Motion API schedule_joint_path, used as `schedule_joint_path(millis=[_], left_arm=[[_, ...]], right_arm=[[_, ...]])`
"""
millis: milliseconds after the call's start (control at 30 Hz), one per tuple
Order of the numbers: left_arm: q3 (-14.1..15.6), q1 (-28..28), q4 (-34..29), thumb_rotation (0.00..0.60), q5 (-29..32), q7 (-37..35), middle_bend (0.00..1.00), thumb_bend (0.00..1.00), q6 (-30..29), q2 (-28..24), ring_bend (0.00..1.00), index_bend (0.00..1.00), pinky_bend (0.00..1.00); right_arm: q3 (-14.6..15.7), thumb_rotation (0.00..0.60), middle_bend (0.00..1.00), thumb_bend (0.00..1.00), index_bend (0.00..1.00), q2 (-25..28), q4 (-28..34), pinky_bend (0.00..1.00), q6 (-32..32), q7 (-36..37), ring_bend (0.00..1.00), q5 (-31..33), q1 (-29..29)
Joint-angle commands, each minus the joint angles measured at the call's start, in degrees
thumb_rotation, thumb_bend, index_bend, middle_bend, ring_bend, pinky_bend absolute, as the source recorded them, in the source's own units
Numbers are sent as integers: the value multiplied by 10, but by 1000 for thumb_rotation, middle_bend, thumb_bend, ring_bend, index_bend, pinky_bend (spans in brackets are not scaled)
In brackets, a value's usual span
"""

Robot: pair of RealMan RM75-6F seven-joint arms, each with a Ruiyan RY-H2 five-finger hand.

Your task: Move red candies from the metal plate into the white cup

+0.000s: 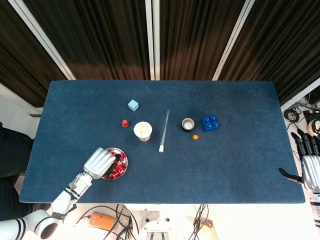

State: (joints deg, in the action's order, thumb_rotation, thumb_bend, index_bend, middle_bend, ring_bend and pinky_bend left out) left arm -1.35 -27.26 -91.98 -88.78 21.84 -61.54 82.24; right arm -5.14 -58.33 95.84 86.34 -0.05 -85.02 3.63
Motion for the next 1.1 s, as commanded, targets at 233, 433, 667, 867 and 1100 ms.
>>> schedule_joint_path(millis=[233,433,667,867,1100], left_arm=[[-103,-71,-45,600,34,-61,963,434,7,-17,887,571,903],[-152,-136,-12,600,115,-32,963,429,66,18,885,571,903],[-170,-193,53,600,219,11,961,420,112,74,883,568,903],[-171,-219,91,600,272,37,961,411,119,100,883,566,903],[-158,-223,83,600,310,61,960,309,104,92,881,471,903]], right_arm=[[0,600,0,173,0,-1,-1,0,0,0,0,-1,0],[0,600,0,173,0,0,-2,0,-1,2,0,1,0],[-1,600,0,173,0,0,-7,0,-6,7,0,9,-1],[-2,600,0,171,0,0,-11,0,-10,12,0,12,1],[-2,600,0,174,0,-2,-20,0,-10,23,0,16,-2]])
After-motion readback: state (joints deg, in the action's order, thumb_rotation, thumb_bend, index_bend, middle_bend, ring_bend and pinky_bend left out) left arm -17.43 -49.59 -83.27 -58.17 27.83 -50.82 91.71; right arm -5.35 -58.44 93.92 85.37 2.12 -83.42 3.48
